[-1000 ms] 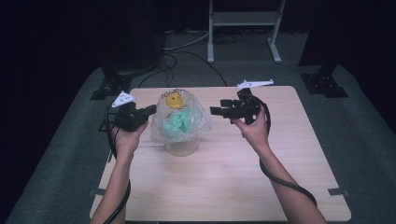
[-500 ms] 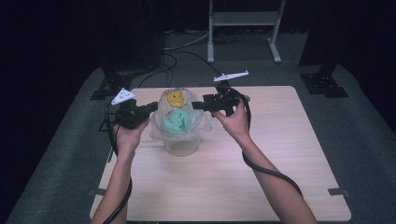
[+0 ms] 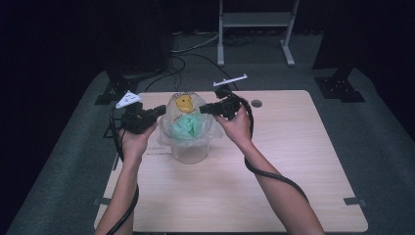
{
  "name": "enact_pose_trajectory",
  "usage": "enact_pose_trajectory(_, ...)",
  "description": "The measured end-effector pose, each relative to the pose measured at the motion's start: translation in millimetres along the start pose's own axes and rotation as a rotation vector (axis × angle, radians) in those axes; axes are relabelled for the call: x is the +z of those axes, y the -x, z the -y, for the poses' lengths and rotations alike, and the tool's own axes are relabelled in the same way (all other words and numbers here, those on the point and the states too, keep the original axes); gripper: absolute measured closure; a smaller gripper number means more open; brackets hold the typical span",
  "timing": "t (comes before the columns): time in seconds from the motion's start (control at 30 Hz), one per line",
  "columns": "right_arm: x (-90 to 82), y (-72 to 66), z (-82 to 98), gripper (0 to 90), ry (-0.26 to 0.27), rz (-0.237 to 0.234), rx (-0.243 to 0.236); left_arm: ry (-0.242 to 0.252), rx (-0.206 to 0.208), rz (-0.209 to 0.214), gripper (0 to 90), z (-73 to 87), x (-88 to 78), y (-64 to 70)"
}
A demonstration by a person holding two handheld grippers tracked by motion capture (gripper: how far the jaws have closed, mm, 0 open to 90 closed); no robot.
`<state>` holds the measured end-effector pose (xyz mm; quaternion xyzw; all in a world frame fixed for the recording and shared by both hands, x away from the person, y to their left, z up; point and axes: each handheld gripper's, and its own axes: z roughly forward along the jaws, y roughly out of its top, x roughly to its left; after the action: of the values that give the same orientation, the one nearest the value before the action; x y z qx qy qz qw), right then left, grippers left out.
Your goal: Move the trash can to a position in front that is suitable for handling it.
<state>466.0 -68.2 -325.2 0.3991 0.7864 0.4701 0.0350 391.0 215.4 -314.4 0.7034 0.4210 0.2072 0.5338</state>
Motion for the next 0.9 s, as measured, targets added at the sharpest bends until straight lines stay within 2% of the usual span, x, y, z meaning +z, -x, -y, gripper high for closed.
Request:
enact_pose_trajectory(0.1,1.5,-5.3,-2.9,89.1,-0.003,-0.02,0.008,0.005,-0.008,0.012,90.0,0.4,1.7,2.3)
enact_pose_trajectory(0.37,4.9,-15.9,-11.8,89.3,0.013,-0.121,0.05,0.019,-0.015,0.052,90.0,0.5,10.3,14.3)
enact_pose_trajectory(0.53,5.8,-14.7,-14.1,89.2,0.024,-0.182,0.106,0.003,-0.014,0.074,90.0,4.1,18.1,21.2)
enact_pose_trajectory(0.9,13.0,-14.6,-20.1,88.2,0.044,-0.275,0.172,-0.017,-0.008,0.102,90.0,10.1,27.3,32.9)
